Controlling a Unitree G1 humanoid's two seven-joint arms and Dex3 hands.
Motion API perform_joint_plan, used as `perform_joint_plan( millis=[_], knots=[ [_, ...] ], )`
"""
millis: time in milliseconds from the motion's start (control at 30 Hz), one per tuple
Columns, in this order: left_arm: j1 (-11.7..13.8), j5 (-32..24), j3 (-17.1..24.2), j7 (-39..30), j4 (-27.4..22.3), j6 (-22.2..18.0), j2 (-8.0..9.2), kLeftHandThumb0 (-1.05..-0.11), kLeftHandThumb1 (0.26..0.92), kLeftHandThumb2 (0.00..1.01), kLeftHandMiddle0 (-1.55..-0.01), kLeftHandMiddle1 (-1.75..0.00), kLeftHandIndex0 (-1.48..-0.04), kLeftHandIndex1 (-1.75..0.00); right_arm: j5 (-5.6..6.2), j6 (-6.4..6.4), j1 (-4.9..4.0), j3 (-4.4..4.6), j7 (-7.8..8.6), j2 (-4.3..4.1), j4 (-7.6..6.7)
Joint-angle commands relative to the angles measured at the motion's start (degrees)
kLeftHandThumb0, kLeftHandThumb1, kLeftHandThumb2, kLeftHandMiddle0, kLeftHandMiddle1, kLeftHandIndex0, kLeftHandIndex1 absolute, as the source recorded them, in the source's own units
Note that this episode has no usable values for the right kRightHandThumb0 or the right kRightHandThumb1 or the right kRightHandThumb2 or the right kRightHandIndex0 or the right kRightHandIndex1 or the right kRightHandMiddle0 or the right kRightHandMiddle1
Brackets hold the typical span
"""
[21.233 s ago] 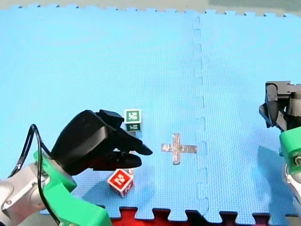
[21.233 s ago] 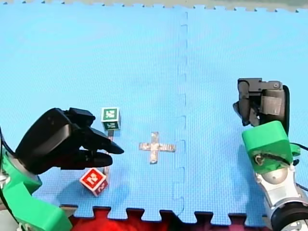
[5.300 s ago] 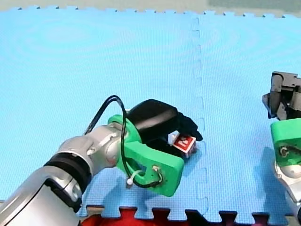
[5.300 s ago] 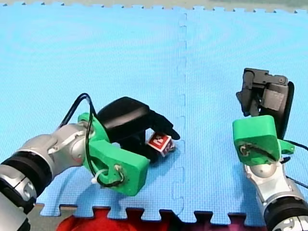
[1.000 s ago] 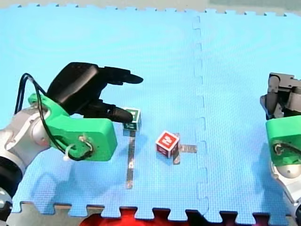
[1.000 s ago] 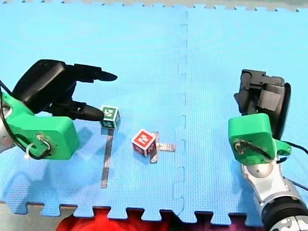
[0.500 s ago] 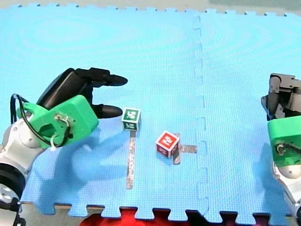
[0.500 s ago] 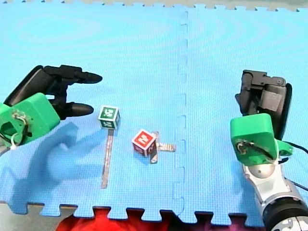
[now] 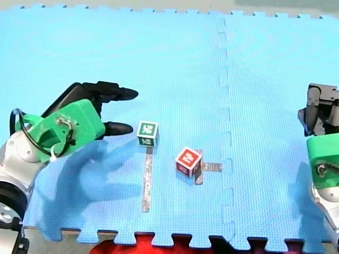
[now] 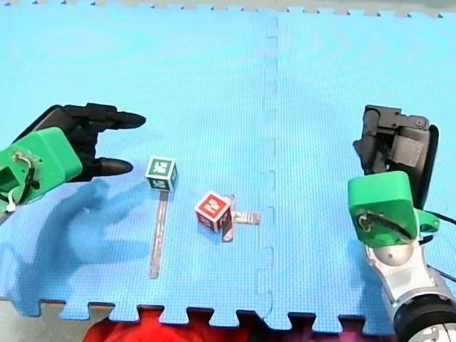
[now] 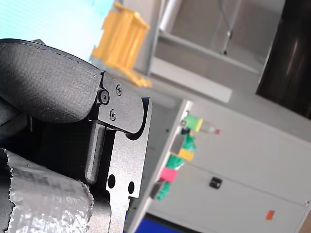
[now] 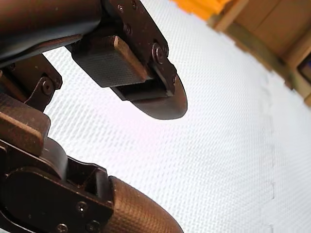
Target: Stack cube left
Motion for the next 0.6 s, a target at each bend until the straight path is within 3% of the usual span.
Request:
perform_joint_plan(
  millis=[0, 300, 567],
  knots=[
    [-0.3, 1.1, -0.8, 0.2, 0.2, 0.4, 0.34, -1.048, 0.811, 0.01, -0.76, -1.75, -0.66, 0.0, 0.11, -0.26, 0.18, -0.11, 0.08, -0.27, -0.28],
    [-1.2, 7.8, -5.3, 6.6, 1.0, 1.8, 0.68, -1.019, 0.773, 0.0, -0.71, -1.75, -0.63, 0.0, 0.27, -0.52, 0.1, -0.25, 0.41, -0.24, -0.63],
    [-4.2, 16.3, -11.9, 13.1, 2.2, 3.7, 1.66, -1.026, 0.769, 0.0, -0.77, -1.75, -0.65, -0.01, -0.02, -0.32, 0.03, -0.16, 0.1, -0.08, -0.78]
  ],
)
